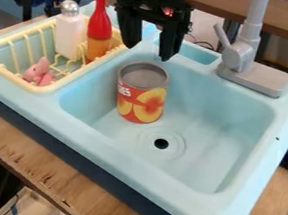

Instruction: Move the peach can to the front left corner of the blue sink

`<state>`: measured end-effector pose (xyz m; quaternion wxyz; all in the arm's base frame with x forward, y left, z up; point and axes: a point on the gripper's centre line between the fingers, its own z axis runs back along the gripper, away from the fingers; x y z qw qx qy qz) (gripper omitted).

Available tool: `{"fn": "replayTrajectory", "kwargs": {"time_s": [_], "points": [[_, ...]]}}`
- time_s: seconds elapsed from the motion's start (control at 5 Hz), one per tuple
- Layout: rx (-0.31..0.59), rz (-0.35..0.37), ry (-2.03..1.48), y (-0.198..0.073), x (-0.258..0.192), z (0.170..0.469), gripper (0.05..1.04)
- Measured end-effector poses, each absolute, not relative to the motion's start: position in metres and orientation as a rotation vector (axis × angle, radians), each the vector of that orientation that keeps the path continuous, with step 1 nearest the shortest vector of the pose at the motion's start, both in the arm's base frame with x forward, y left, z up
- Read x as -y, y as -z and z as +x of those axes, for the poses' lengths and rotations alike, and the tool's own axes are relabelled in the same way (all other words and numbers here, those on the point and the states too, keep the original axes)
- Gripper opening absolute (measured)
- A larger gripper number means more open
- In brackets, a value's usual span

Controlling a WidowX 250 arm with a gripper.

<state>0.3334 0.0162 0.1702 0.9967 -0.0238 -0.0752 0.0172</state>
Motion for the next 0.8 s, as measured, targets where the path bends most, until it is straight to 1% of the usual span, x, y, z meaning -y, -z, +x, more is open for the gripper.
{"fn": "replayTrajectory", "kwargs": {"time_s": [0.4, 0.6, 0.8], "points": [[0.217, -0.130, -0.037, -0.160, -0.026, 0.351, 1.000], [0.222, -0.192, -0.008, -0.152, -0.027, 0.357, 1.000], [0.211, -0.212, 0.009, -0.141, -0.028, 0.361, 1.000]]}}
